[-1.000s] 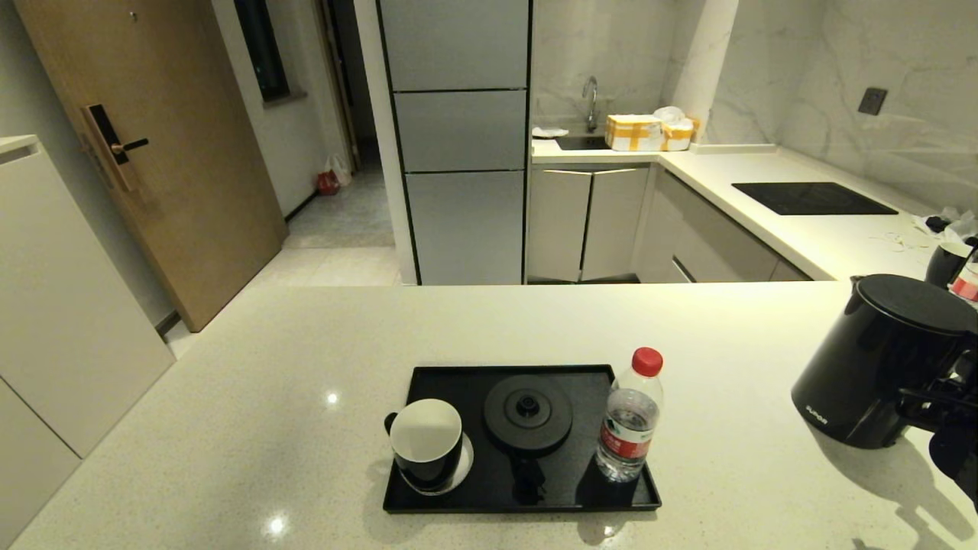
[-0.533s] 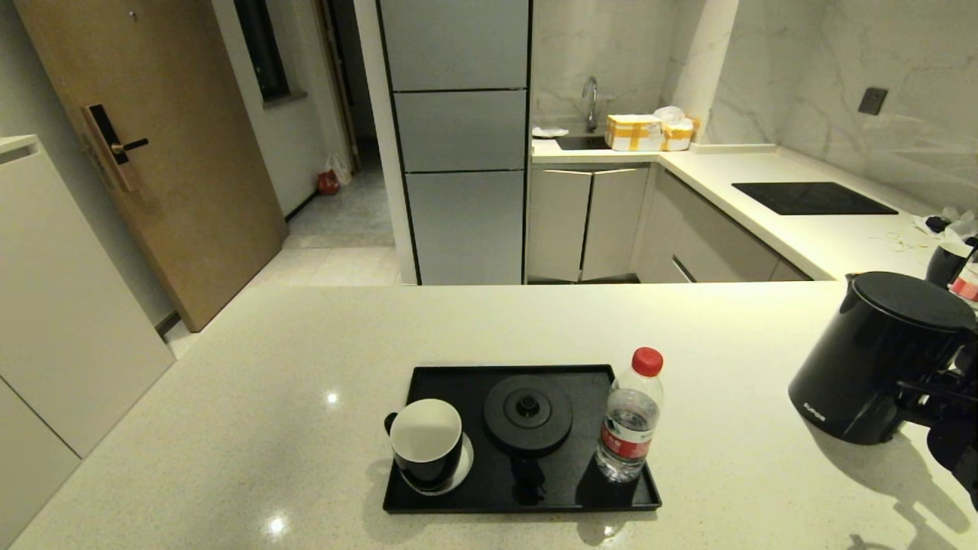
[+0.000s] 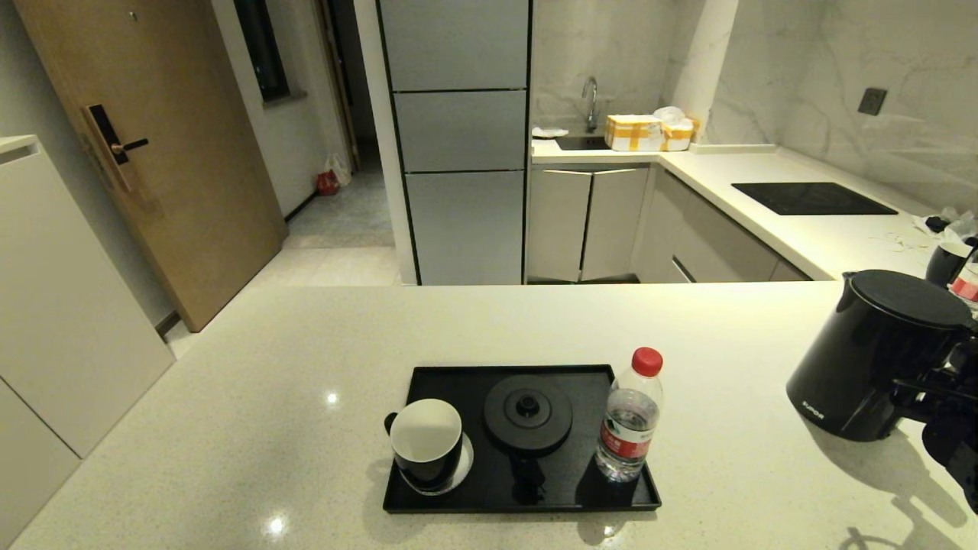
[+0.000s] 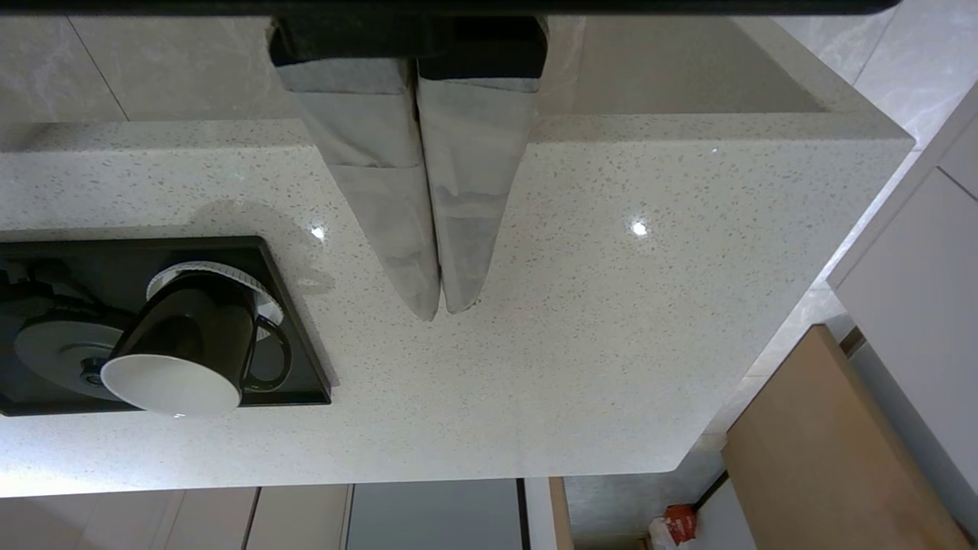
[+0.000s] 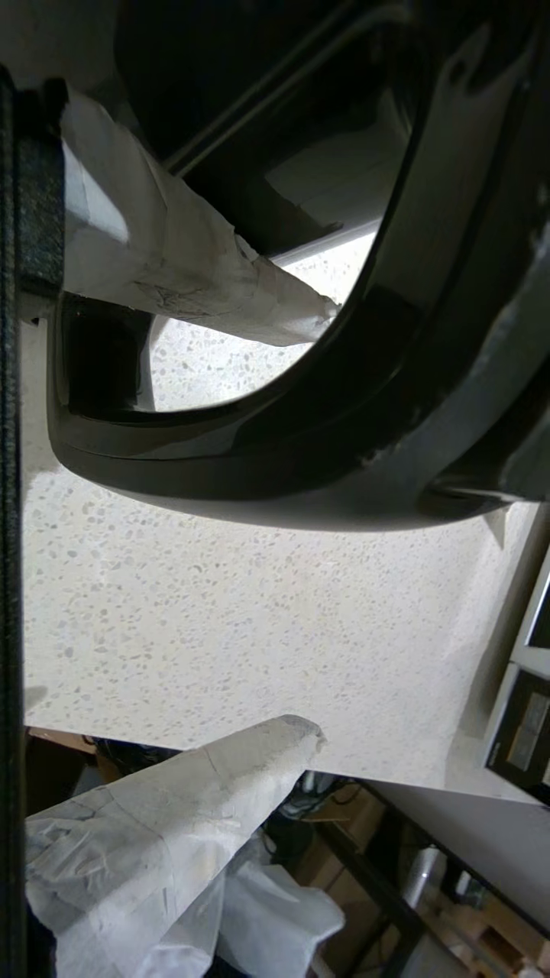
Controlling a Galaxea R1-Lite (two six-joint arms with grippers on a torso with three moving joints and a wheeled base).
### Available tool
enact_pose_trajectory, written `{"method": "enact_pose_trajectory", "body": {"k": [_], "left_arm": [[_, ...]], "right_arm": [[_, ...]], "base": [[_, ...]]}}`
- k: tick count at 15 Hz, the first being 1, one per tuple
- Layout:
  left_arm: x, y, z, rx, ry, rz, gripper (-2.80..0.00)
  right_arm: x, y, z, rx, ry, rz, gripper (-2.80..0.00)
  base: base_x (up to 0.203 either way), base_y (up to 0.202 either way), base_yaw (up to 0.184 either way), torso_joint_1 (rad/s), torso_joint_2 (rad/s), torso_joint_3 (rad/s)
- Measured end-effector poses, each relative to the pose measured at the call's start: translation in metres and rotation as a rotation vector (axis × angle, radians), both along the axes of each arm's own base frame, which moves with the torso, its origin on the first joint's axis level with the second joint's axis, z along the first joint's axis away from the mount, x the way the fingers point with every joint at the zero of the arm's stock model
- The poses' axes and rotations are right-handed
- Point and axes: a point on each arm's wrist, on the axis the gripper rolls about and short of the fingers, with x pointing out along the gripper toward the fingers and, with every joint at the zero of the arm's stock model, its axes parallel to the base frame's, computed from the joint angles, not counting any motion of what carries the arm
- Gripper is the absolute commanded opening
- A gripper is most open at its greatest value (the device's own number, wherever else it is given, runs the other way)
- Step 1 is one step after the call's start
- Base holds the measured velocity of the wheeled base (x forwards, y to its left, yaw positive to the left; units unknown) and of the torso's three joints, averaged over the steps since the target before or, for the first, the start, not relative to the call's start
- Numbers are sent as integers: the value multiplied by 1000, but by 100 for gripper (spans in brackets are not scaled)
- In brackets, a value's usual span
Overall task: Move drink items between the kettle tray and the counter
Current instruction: Return the kettle to its original position
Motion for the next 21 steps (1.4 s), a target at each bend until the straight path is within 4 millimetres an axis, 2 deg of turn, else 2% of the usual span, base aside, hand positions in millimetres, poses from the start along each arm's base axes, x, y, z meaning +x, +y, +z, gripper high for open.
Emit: {"method": "enact_pose_trajectory", "body": {"k": [6,21], "left_arm": [[0,0,0,0,-1,-1,-280],[0,0,0,0,0,0,-280]], "right_arm": [[7,-2,-3,-6,3,3,0],[11,-4,9,-42,-12,5,0]], "base": [[0,0,0,0,0,0],[0,0,0,0,0,0]]}}
